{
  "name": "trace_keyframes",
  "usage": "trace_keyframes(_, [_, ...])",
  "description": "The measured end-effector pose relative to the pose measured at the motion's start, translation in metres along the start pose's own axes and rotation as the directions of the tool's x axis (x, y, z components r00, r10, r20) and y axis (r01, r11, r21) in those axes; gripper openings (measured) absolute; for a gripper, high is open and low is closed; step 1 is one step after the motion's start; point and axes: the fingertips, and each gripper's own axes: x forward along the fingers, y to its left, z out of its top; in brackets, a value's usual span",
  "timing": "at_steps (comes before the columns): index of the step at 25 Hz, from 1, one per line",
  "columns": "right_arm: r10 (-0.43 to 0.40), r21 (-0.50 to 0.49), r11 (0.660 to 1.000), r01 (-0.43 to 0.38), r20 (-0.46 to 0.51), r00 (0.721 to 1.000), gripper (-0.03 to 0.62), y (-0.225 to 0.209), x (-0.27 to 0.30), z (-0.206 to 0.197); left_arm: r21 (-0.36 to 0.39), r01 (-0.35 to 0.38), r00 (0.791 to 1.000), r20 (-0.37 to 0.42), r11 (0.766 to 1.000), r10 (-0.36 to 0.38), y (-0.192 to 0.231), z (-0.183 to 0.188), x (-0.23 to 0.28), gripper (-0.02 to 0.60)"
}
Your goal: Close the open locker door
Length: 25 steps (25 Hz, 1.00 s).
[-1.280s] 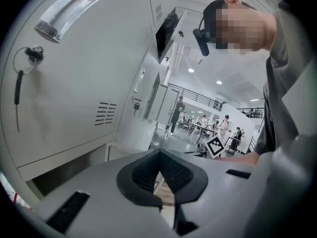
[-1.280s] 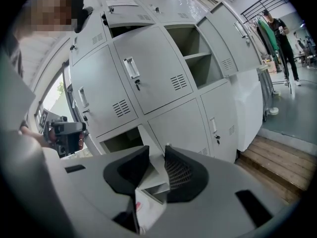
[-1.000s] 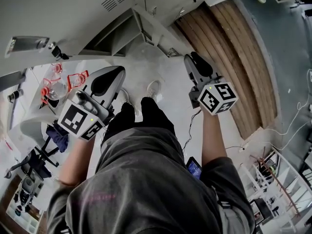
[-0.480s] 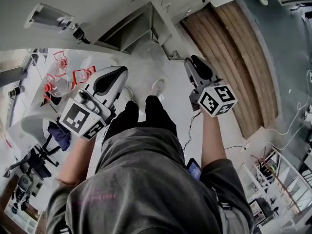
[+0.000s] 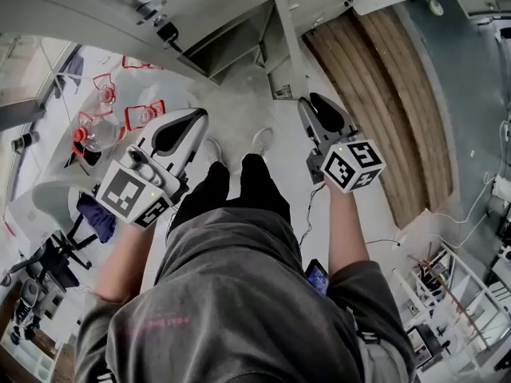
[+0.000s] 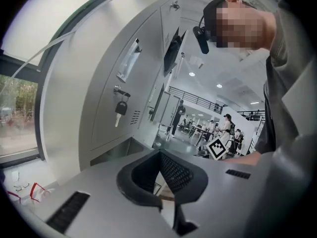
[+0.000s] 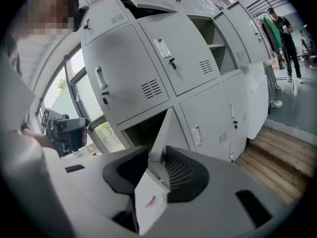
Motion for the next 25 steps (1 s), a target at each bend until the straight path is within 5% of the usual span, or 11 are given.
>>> trace_keyframes(25, [0.107, 0.038, 0.994, -0.106, -0.027, 0.994, 0.137, 0.081, 0.058, -0.017, -0.033, -0.058, 0.998, 0.028, 0.998, 0.059, 0.048, -0.014, -0.074, 0.011])
